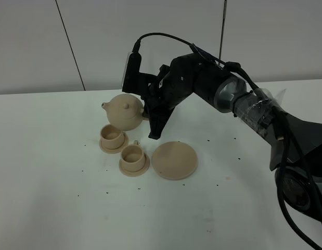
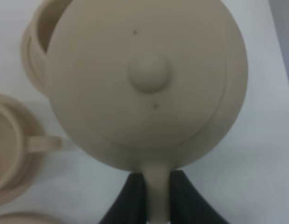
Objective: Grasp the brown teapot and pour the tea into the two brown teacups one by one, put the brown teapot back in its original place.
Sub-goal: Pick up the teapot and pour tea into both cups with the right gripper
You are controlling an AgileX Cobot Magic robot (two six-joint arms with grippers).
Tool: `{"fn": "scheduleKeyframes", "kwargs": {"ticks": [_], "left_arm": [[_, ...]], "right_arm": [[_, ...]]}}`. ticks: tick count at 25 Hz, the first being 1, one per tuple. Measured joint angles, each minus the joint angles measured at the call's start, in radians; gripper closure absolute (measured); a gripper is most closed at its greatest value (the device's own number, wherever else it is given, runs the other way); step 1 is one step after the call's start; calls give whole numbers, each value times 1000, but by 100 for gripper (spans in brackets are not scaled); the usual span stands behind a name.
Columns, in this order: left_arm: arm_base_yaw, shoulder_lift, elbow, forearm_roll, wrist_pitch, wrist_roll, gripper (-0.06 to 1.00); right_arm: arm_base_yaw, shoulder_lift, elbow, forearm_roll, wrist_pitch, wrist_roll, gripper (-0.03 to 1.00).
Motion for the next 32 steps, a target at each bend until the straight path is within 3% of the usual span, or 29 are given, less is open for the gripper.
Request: {"fn": "scheduleKeyframes", "kwargs": {"ticks": [18, 32], "left_arm": [[0, 0, 0, 0, 0, 0, 71], [0, 0, 0, 0, 0, 0, 71]], "right_arm": [[-16, 0, 0, -114, -27, 0, 87], [-10, 0, 0, -144, -5, -34, 87]]}}
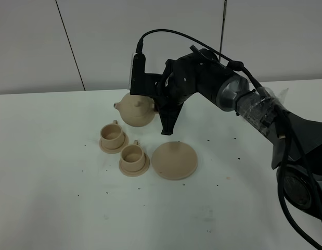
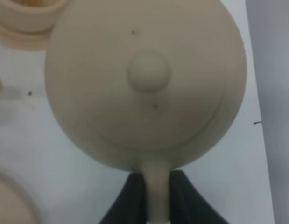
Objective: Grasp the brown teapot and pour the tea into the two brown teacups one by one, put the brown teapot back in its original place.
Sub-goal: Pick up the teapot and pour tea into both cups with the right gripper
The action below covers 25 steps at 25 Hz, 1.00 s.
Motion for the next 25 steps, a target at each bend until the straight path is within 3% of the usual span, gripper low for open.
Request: {"fn": "scheduleKeyframes", "kwargs": {"ticks": [25], "left_arm": [[0, 0, 0, 0, 0, 0, 71]], "right_arm": [[62, 0, 0, -195, 26, -33, 87]]}}
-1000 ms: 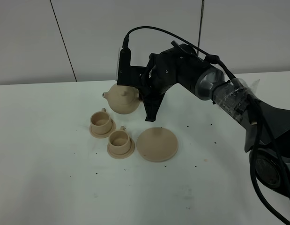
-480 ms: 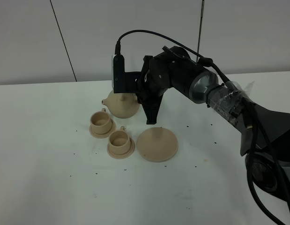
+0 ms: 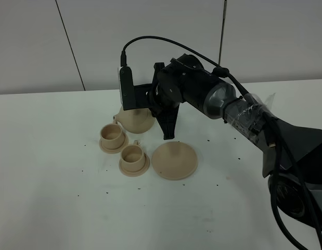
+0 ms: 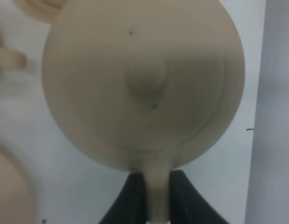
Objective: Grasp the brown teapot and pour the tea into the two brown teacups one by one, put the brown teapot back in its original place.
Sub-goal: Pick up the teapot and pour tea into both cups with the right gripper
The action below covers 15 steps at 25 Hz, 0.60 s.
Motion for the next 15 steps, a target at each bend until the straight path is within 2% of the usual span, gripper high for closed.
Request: {"fn": "scheduleKeyframes", "kwargs": {"ticks": [15], "left_arm": [[0, 0, 0, 0, 0, 0, 71]], "right_arm": [[20, -1, 0, -123, -9, 12, 87]]}}
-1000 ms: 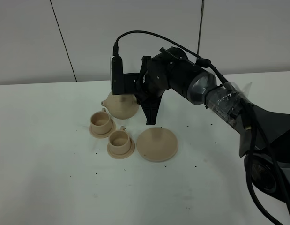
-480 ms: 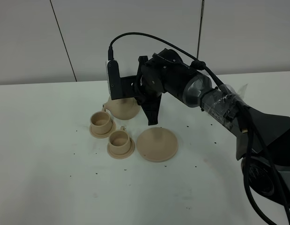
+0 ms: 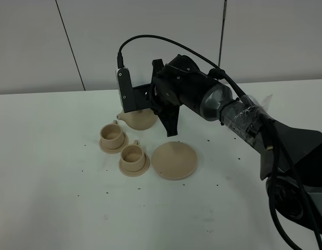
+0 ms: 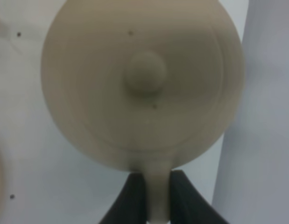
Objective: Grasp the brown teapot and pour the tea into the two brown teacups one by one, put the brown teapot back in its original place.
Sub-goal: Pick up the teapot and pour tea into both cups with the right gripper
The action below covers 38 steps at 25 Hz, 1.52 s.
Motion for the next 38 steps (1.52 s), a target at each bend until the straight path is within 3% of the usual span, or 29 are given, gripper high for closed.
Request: {"fn": "scheduleKeyframes", "kwargs": {"ticks": [38], "left_arm": [[0, 0, 0, 0, 0, 0, 71]], "right_arm": [[82, 0, 0, -253, -57, 123, 87]]}}
